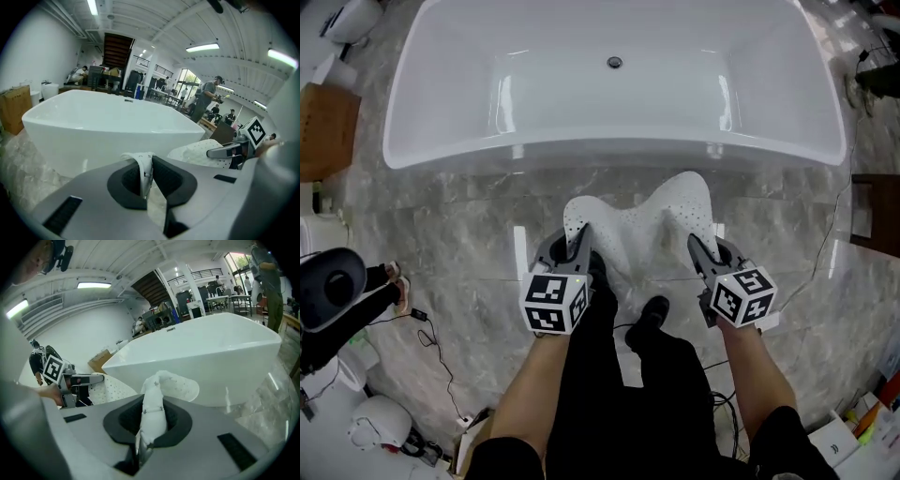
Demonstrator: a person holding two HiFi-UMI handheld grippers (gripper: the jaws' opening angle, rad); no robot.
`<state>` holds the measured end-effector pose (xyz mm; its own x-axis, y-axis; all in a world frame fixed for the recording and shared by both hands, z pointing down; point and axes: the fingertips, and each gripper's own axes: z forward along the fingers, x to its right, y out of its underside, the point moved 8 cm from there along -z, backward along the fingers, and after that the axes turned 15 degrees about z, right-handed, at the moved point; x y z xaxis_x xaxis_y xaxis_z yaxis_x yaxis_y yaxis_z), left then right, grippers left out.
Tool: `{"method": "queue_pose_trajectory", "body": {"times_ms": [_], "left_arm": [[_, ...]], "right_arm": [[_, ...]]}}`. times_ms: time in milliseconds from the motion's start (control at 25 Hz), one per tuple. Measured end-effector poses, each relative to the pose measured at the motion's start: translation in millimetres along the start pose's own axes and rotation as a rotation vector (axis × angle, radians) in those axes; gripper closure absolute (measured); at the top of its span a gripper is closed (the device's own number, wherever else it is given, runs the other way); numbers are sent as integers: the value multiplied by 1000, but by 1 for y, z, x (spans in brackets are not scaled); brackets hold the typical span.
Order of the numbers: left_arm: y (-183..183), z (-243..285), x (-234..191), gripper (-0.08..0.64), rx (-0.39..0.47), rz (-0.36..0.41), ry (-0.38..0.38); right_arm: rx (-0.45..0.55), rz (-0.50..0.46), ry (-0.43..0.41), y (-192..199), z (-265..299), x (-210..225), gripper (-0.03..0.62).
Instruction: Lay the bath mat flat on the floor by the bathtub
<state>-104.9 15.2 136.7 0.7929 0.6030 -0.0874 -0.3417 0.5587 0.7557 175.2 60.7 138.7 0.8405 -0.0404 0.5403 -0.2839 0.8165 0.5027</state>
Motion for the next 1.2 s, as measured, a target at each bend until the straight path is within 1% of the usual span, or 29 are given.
{"method": "queue_pose_trajectory", "body": {"times_ms": [80, 240, 320, 480, 800, 960, 1200], "left_arm": [[22, 23, -12, 529, -6, -14, -4], [68, 62, -31, 529, -53, -60, -4], [85, 74, -34, 529, -71, -57, -3], [107, 99, -41, 529, -91, -32, 3], [153, 157, -54, 528, -110, -16, 0], [177, 179, -53, 525, -130, -11, 0], [208, 208, -51, 525, -145, -8, -4]], "right_arm": [[-1, 18, 5, 9, 24, 9, 560], [-18, 33, 13, 32, 68, 27, 560], [-42, 34, 17, 44, 85, 38, 560], [-62, 42, 26, 61, 113, 62, 560], [-8, 158, 65, 106, 168, 111, 560], [-7, 188, 83, 128, 188, 128, 560], [28, 234, 104, 145, 212, 165, 560]]}}
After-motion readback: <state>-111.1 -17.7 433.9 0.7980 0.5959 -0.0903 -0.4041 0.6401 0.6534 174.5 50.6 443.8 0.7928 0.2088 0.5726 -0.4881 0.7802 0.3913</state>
